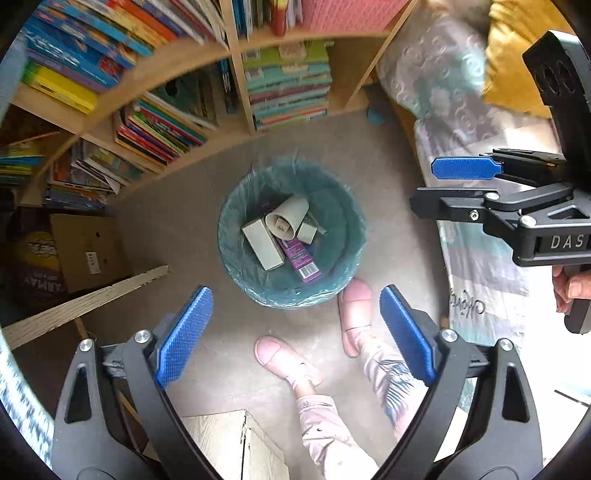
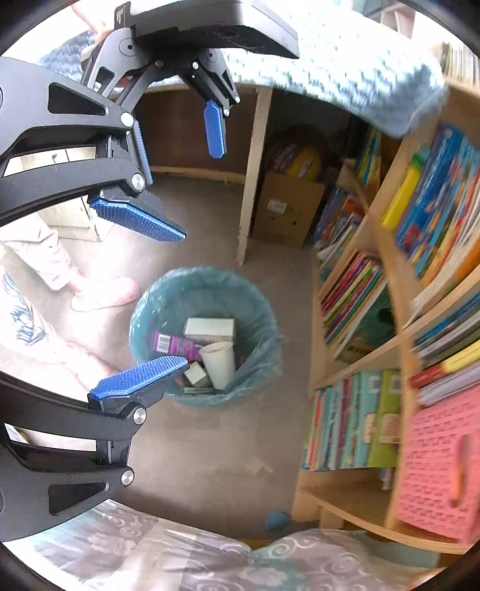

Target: Collect trash

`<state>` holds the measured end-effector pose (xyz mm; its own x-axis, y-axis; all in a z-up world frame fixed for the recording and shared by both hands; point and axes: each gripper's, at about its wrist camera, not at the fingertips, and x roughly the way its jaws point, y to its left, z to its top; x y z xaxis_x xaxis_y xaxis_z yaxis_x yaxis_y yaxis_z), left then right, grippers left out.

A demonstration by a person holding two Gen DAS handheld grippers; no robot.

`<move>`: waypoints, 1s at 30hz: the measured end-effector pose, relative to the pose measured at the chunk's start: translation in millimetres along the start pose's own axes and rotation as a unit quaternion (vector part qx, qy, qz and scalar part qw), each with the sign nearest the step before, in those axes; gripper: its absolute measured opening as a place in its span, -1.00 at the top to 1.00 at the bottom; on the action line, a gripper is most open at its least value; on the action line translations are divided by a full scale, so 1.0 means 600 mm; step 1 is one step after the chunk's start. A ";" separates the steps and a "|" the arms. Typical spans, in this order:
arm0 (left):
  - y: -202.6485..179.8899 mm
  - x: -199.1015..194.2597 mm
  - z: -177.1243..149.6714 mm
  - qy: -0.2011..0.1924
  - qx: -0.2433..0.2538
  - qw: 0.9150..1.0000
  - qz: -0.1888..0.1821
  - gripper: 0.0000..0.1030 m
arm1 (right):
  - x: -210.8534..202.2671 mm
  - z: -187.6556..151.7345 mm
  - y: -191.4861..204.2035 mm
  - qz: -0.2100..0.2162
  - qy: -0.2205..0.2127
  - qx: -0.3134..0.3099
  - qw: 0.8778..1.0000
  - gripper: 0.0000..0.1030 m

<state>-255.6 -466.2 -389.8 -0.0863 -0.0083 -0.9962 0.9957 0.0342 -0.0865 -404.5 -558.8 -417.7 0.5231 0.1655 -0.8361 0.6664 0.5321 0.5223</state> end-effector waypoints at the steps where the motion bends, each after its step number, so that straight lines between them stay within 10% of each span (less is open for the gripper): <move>1: -0.002 -0.011 -0.002 -0.003 0.000 1.000 -0.002 -0.74 | -0.012 0.000 0.007 0.001 -0.005 -0.001 1.000 -0.40; 16: -0.042 -0.269 -0.066 -0.075 -0.043 0.996 0.037 -0.86 | -0.243 0.009 0.137 0.002 -0.072 -0.035 0.997 -0.60; 30: 0.001 -0.440 -0.142 -0.145 -0.165 0.974 0.052 -0.86 | -0.355 0.030 0.278 -0.006 -0.072 -0.135 0.988 -0.71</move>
<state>-235.3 -378.7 -127.3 0.0762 -0.2670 -0.9607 0.9293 0.3683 -0.0287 -395.2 -520.3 -149.1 0.5997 0.0476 -0.7988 0.5171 0.7388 0.4322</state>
